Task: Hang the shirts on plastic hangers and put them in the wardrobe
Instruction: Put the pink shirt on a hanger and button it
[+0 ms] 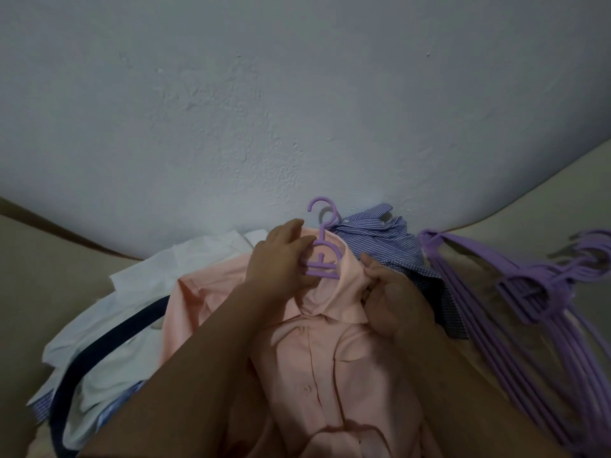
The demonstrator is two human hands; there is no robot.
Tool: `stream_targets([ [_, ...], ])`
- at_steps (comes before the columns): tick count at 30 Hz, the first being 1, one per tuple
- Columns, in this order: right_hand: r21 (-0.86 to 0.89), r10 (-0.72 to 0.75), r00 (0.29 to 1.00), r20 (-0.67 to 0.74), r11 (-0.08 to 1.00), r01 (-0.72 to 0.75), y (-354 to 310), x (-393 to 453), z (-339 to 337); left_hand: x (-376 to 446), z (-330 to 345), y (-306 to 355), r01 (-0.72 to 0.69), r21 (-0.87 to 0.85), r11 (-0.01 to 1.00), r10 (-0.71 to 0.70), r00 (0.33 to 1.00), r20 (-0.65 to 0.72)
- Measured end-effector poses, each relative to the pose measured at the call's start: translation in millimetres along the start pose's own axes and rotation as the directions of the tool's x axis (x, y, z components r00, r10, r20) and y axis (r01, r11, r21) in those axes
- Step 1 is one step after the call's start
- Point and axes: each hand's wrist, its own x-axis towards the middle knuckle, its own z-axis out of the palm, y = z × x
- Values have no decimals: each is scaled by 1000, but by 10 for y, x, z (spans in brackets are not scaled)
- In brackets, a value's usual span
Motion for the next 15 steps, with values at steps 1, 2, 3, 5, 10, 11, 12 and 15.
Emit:
stream_targets([
  [1, -14, 37, 998, 56, 999, -36, -8, -89, 73, -45, -61, 30, 5, -28, 1000, -5, 1000, -24],
  [2, -50, 73, 992, 106, 996, -68, -11, -189, 161, -87, -137, 64, 4, -56, 998, -8, 998, -61],
  [3, -86, 82, 986, 145, 994, -70, -7, -296, 251, -127, -232, 105, -4, -76, 997, -5, 994, -110],
  [5, -128, 62, 986, 155, 991, -43, -37, -463, 396, -193, -469, 183, -30, -85, 996, 12, 978, -210],
  [10, -241, -150, 973, 177, 952, 191, -232, -985, 870, -350, -1248, 373, -66, -10, 998, 58, 933, -356],
  [11, -258, -207, 962, 176, 934, 248, -285, -1116, 976, -394, -1421, 425, -64, 1, 998, 60, 923, -380],
  [12, -280, -252, 949, 189, 912, 299, -335, -1270, 1102, -441, -1588, 476, -61, 11, 998, 61, 914, -401],
  [15, -322, -327, 909, 258, 858, 400, -452, -1657, 1436, -620, -2070, 648, -52, 43, 998, 66, 891, -449],
])
